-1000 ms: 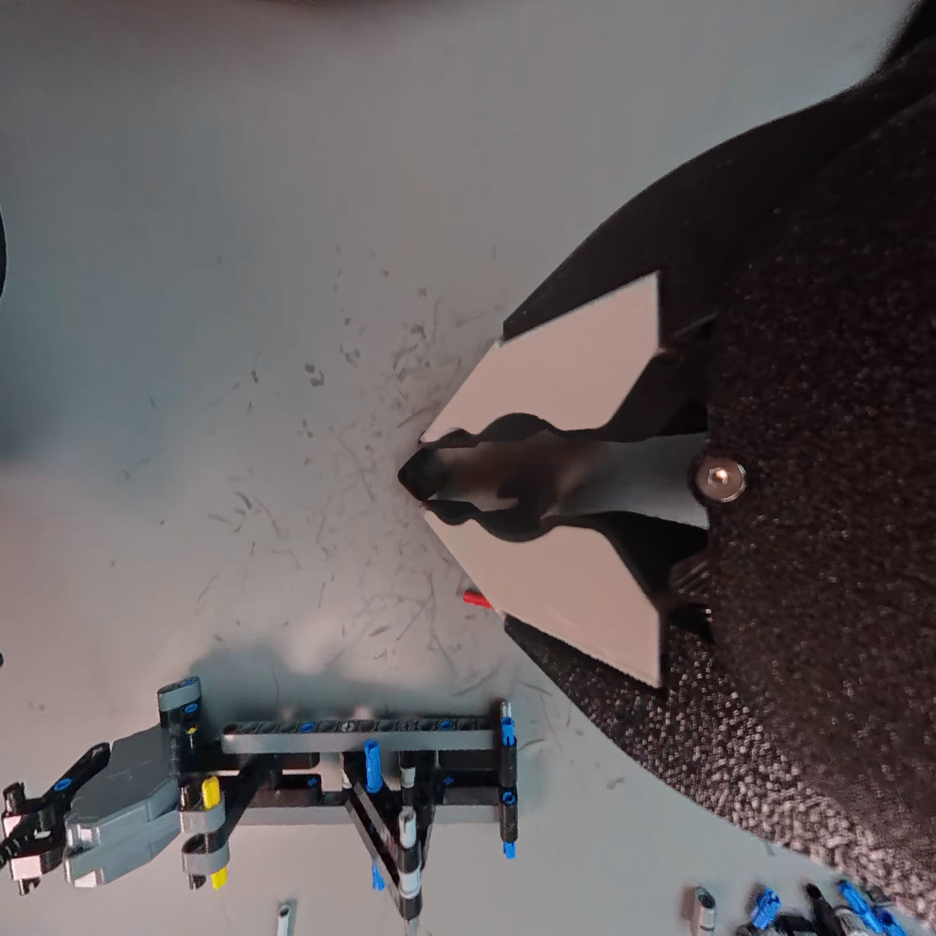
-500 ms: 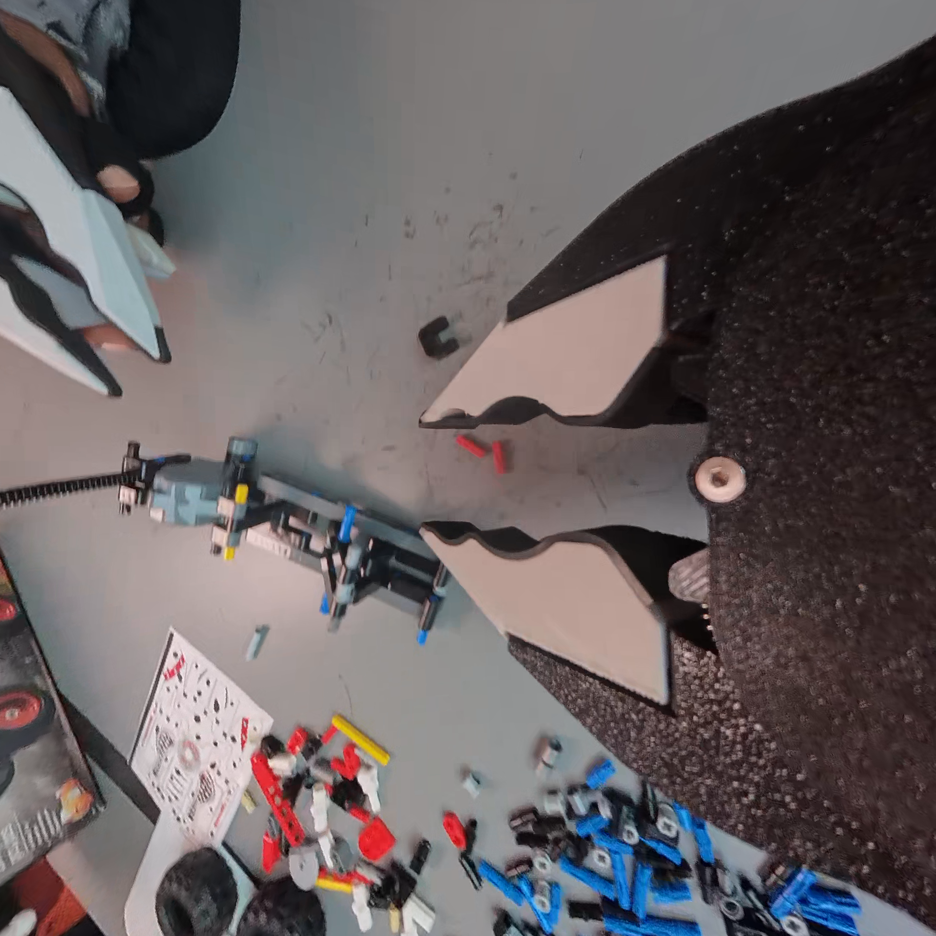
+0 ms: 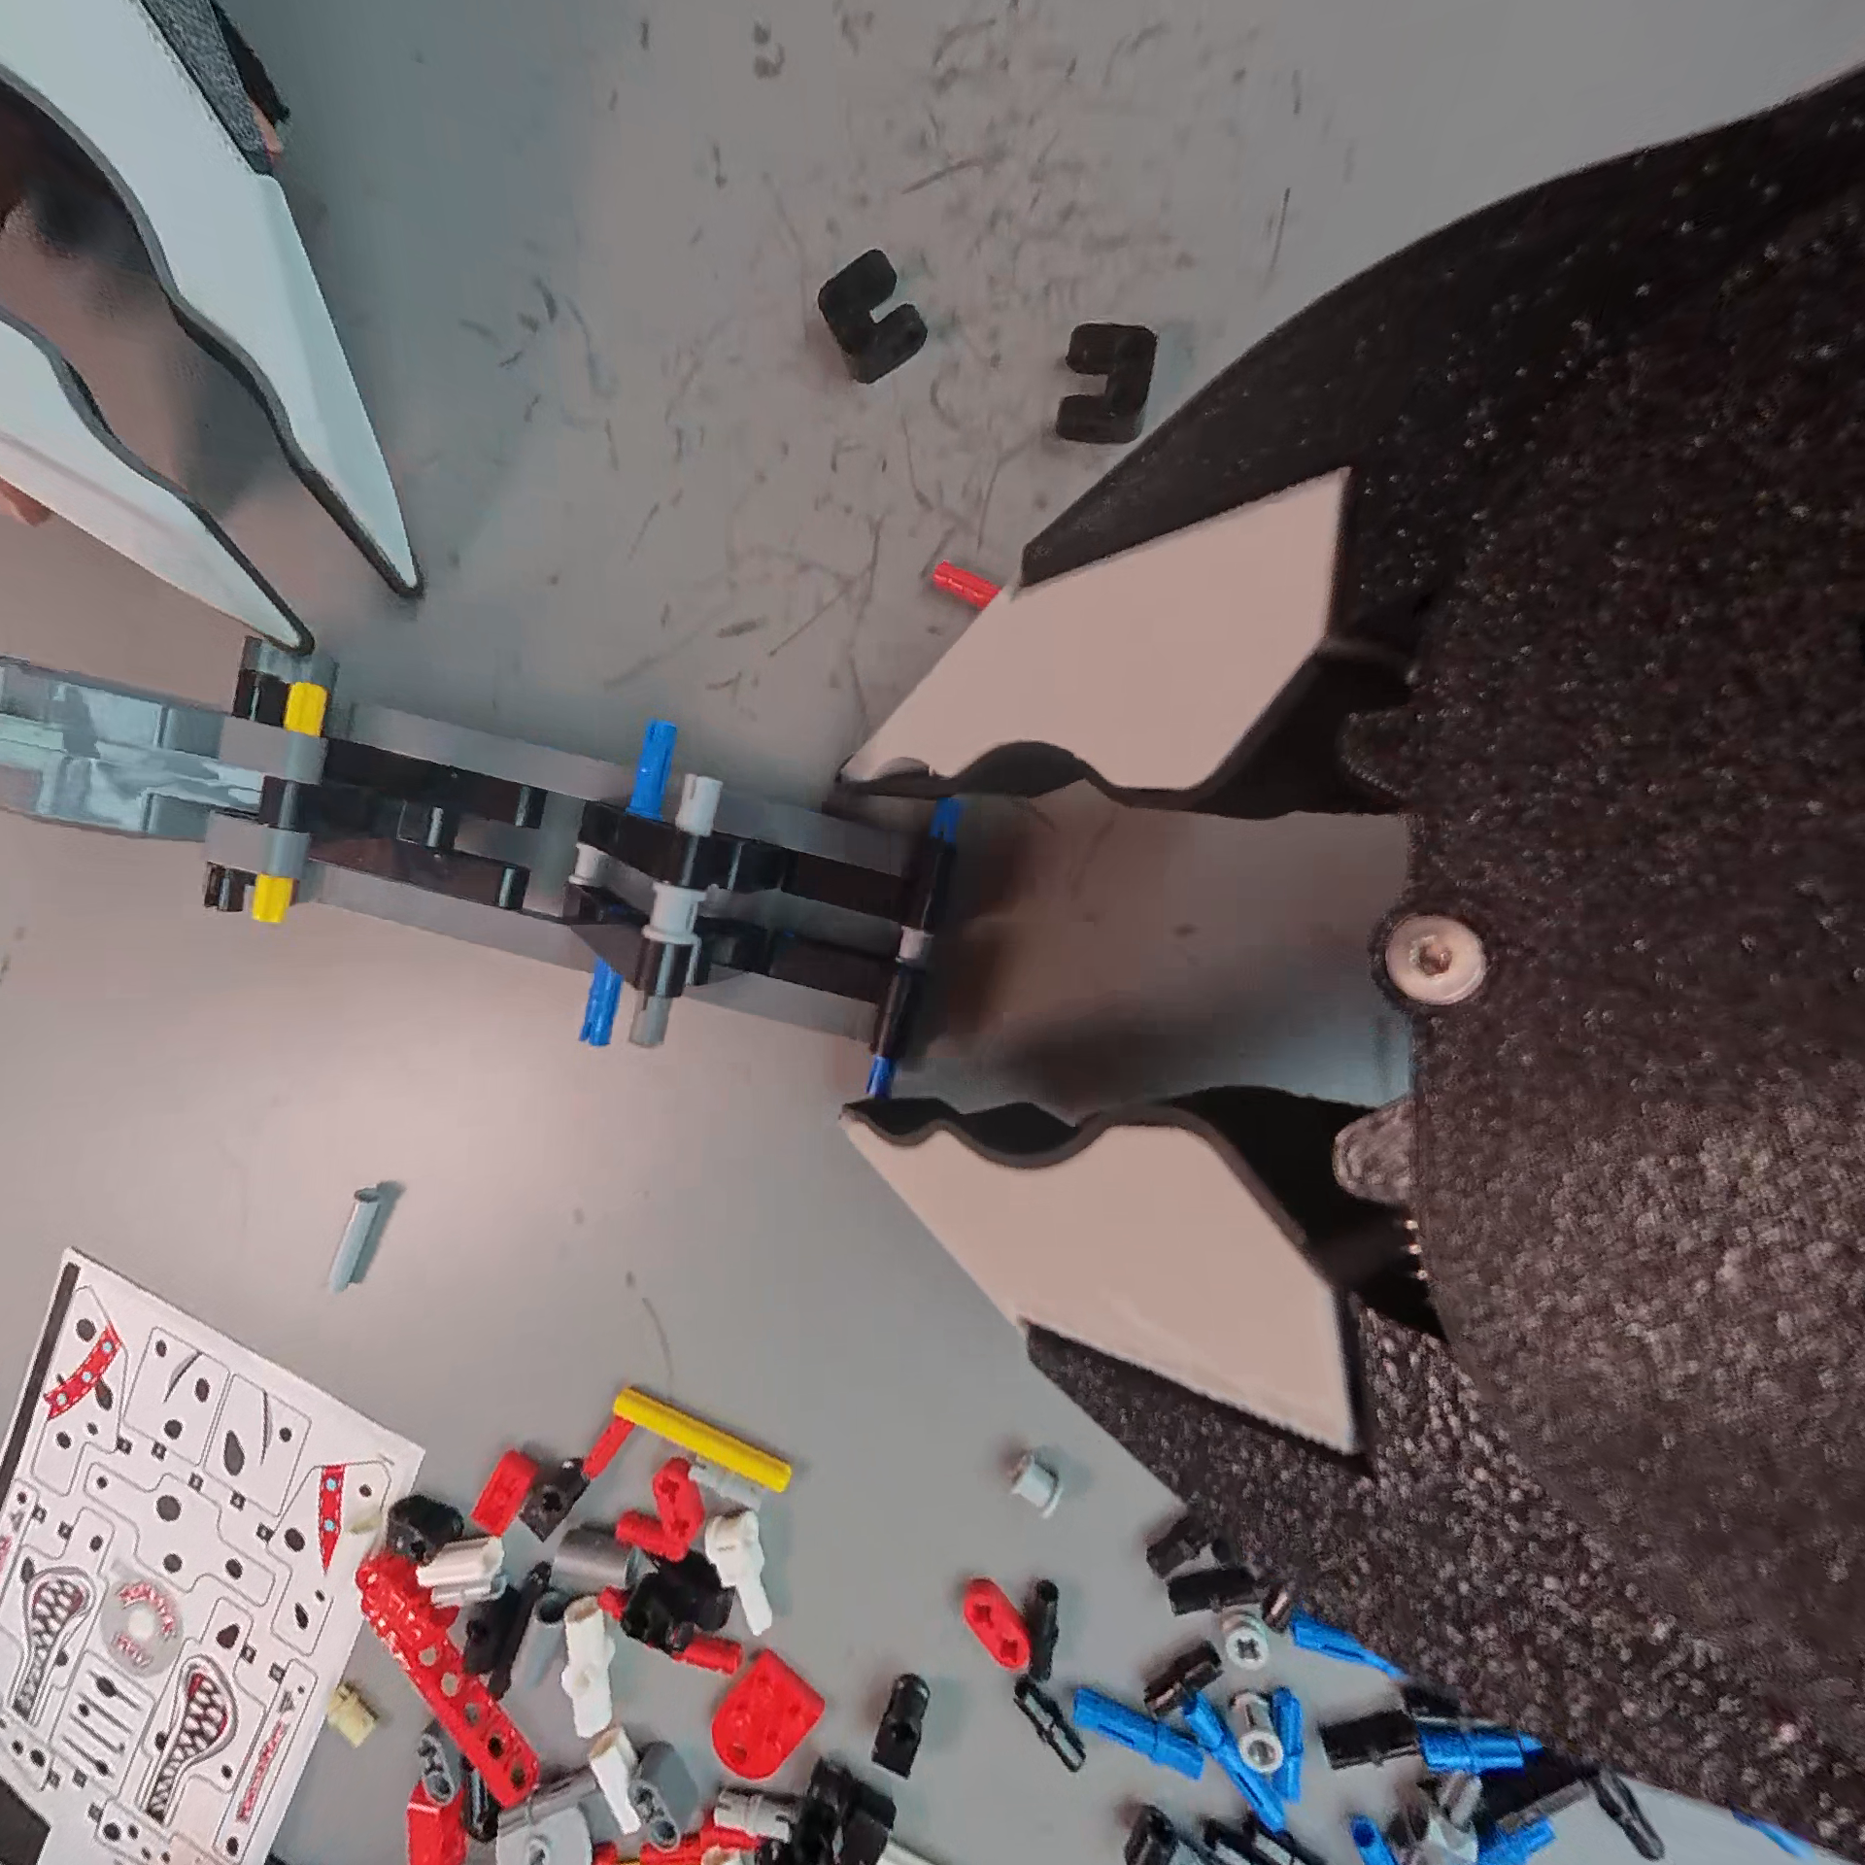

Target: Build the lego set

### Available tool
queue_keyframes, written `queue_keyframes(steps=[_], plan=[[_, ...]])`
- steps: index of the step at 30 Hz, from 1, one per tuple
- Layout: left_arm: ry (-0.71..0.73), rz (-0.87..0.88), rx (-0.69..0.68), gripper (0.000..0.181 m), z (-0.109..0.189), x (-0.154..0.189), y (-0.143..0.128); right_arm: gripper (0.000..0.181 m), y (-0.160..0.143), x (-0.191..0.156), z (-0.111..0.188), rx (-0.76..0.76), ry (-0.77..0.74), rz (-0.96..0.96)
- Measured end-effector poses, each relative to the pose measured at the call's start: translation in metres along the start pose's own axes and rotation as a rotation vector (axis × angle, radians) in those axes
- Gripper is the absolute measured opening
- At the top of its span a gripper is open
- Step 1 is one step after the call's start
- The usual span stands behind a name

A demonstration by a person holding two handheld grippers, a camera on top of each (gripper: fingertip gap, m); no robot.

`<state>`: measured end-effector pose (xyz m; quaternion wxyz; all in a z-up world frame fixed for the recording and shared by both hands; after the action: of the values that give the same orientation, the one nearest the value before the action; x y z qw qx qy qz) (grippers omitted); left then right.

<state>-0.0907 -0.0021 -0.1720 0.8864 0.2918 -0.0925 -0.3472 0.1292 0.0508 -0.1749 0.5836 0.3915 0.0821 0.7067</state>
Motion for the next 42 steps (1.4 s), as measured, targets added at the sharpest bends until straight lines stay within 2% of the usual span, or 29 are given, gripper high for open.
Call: queue_keyframes(steps=[1, 7, 12, 15, 19, 24, 27, 34, 38, 42], plan=[[-0.008, -0.003, -0.001, 0.055, -0.001, 0.002, 0.002, 0.018, -0.002, 0.002, 0.0, -0.011, -0.011, -0.005], [0.037, 0.009, -0.018, 0.054, -0.007, 0.017, 0.013, 0.013, -0.015, 0.018, 0.0, -0.044, -0.057, -0.053], [0.0, 0.026, -0.011, 0.045, -0.017, 0.034, 0.027, 0.013, -0.023, 0.032, -0.003, -0.068, -0.1, -0.085], [0.023, -0.001, -0.013, 0.046, -0.019, 0.038, 0.032, 0.014, -0.025, 0.035, -0.003, -0.069, -0.11, -0.093], [-0.031, 0.023, 0.045, 0.052, -0.007, 0.038, 0.029, 0.016, -0.027, 0.032, 0.002, -0.056, -0.111, -0.079], [-0.032, 0.084, 0.147, 0.051, 0.026, 0.039, 0.011, 0.015, -0.024, 0.021, 0.018, 0.083, -0.007, -0.03], [-0.005, 0.091, 0.176, 0.051, 0.036, 0.047, 0.0, 0.015, -0.02, 0.011, 0.025, 0.146, 0.063, 0.008], [-0.01, 0.041, 0.167, 0.047, 0.037, 0.071, -0.019, 0.015, -0.01, -0.001, 0.034, 0.243, 0.181, 0.004], [-0.037, -0.026, 0.178, 0.039, 0.039, 0.079, -0.019, 0.015, 0.01, -0.021, 0.038, 0.303, 0.364, -0.042], [-0.057, -0.06, 0.165, 0.037, 0.038, 0.083, -0.019, 0.018, 0.03, -0.042, 0.027, 0.237, 0.445, 0.018]])
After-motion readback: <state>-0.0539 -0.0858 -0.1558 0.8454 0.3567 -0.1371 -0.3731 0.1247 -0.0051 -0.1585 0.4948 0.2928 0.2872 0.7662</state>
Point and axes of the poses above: each gripper's, where its closed fingertips meet, z back along the fingers, y out of its top, x = y × z across the jaws, the point moved 9 cm from there along z, back along the fingers, and after that the axes turned 8 degrees about -x, right-handed, at the moved point
